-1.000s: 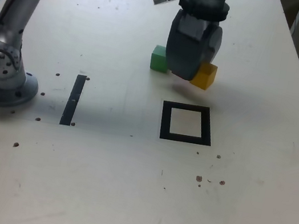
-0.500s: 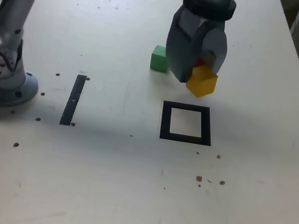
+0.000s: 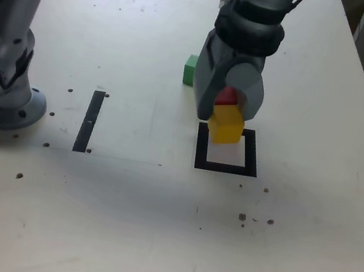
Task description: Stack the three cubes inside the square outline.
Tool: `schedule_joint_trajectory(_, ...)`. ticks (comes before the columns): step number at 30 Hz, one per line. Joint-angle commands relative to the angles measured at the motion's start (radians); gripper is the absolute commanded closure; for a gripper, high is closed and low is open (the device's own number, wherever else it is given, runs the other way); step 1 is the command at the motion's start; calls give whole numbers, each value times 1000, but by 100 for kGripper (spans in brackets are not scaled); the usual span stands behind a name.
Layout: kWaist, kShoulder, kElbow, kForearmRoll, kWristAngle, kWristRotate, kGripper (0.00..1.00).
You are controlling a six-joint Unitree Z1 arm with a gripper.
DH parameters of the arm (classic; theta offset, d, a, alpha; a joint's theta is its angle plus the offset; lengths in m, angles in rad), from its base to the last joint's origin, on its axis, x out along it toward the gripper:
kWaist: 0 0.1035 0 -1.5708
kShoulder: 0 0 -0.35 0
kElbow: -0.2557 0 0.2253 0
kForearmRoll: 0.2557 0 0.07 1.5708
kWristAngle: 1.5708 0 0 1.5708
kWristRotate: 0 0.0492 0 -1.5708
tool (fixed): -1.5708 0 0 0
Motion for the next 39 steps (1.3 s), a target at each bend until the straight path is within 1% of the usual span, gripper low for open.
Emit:
schedule_joint_trajectory(1, -28, -6, 0, -14, 10, -2, 67)
schedule_joint_trajectory(10, -74, 16, 4, -46, 26, 5, 67)
schedule_joint_trajectory(21, -81, 50, 20, -70, 25, 32, 67)
schedule_joint_trajectory(31, -81, 64, 56, -112, 23, 51, 67)
schedule_joint_trajectory(39, -89, 78, 57, -138, 15, 60, 67)
